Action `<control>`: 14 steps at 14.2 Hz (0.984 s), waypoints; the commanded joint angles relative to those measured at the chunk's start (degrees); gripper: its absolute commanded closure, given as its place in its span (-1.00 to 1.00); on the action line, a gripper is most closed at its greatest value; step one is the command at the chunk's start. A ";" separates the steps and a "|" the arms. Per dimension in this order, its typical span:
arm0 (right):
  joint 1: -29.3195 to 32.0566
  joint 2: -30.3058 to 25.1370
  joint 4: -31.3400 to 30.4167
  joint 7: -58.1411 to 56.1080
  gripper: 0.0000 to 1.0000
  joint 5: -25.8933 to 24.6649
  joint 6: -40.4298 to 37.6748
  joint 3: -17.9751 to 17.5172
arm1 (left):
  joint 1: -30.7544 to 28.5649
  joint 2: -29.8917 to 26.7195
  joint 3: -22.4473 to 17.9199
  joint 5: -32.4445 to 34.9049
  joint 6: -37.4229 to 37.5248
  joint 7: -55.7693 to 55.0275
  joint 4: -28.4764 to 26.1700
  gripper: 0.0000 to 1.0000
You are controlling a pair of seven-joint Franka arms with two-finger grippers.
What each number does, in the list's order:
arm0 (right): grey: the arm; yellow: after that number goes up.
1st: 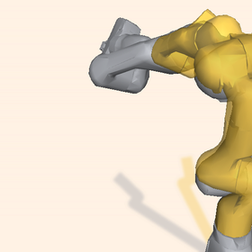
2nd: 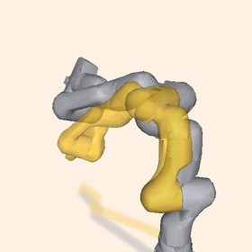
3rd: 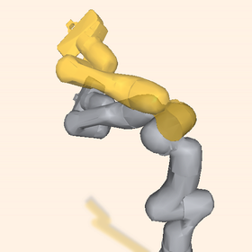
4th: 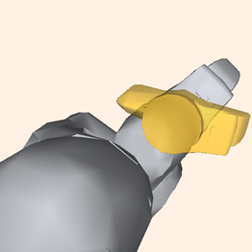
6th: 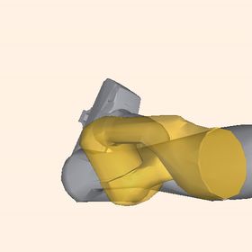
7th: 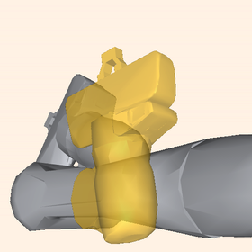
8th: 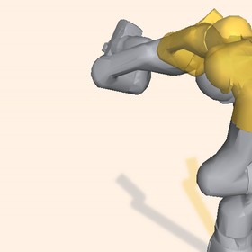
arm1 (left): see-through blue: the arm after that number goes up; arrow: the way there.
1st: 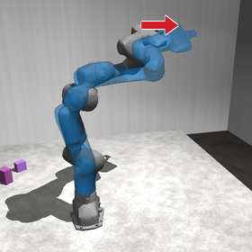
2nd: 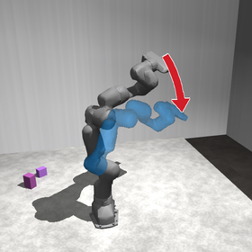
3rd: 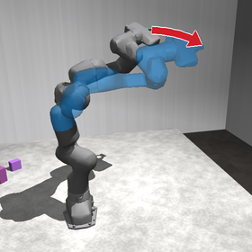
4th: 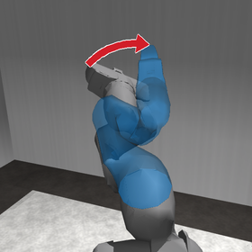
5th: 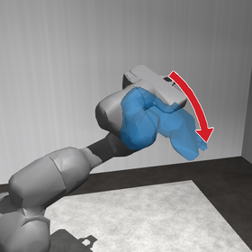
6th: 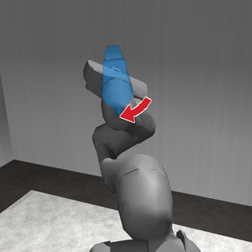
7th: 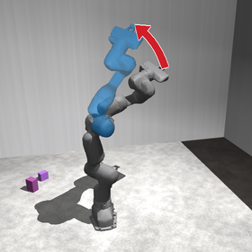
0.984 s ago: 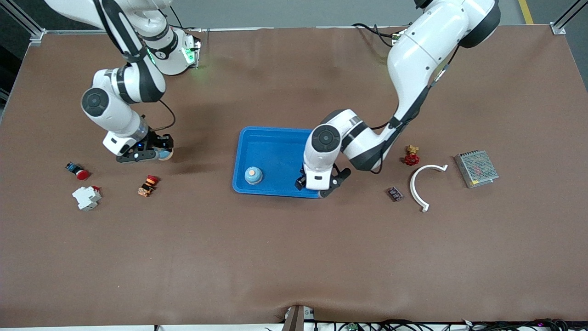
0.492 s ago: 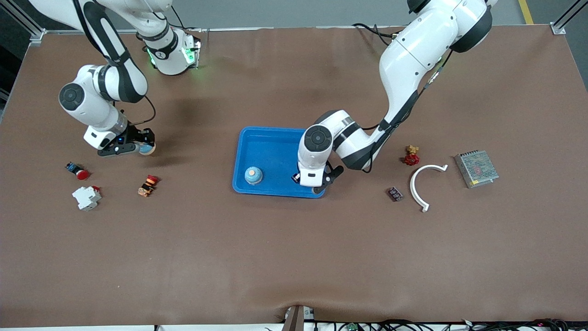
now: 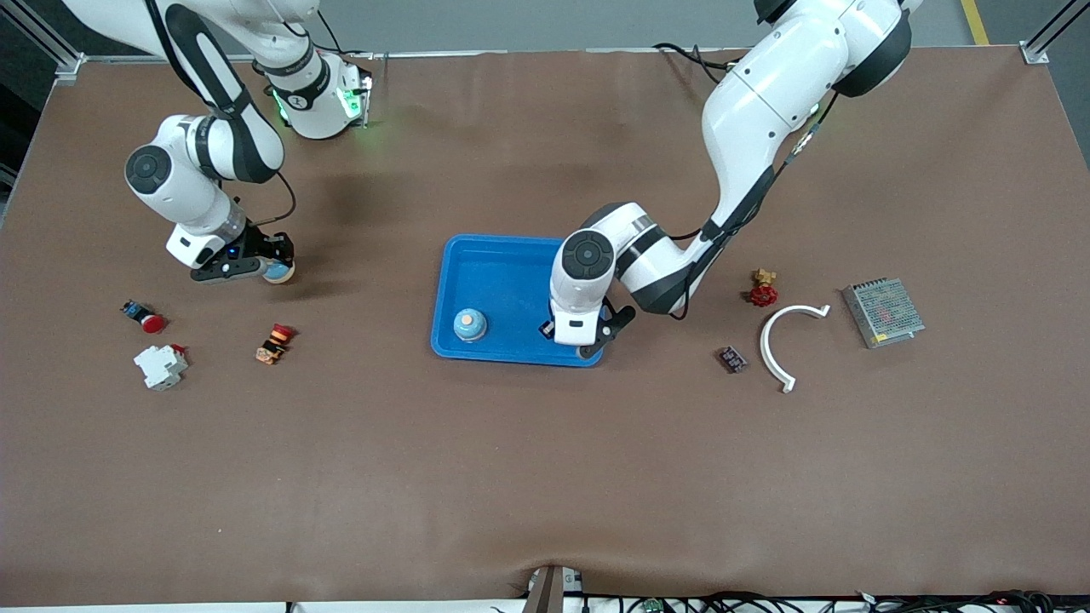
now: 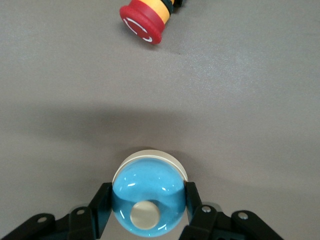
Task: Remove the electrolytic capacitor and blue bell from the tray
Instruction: 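Grasp the second capacitor with the left gripper while the right gripper lowers the bell, then release the bell beside the red button while the left gripper lifts the capacitor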
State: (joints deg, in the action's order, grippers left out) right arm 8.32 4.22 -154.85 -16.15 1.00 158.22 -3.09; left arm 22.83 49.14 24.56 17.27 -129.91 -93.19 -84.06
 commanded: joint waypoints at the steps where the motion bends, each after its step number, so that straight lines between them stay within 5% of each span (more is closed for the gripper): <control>1: 1.43 0.08 -1.68 -0.38 1.00 -0.12 3.05 -0.61 | -1.11 -5.09 -0.48 -0.22 3.96 0.20 0.03 1.00; 5: 1.43 2.46 -1.59 -0.29 1.00 -0.04 5.26 -0.61 | -6.20 -10.54 -0.39 -0.30 11.24 10.10 -0.14 1.00; 6: 1.52 2.55 -1.42 0.06 0.63 0.05 5.17 -0.61 | -7.70 -11.86 -0.30 -0.30 13.78 13.87 -0.32 1.00; 7: 1.61 2.55 -1.24 0.24 -0.98 0.14 5.09 -0.69 | -9.36 -13.18 -0.22 -0.56 16.25 18.09 -0.41 1.00; 10: 1.78 1.85 -0.54 0.41 -1.00 0.14 3.60 -0.87 | -15.60 -15.21 0.05 -0.92 22.49 29.43 -1.11 1.00; 14: -0.75 -6.04 6.03 2.51 -1.00 4.94 -18.15 -1.22 | -23.95 -16.00 0.05 -0.57 23.21 39.20 -4.61 1.00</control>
State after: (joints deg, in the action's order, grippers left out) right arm 8.56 4.33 -151.40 -15.45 2.40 149.73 -3.20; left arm 2.12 35.10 24.24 17.27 -106.79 -57.90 -84.77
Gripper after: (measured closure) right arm 0.000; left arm 0.700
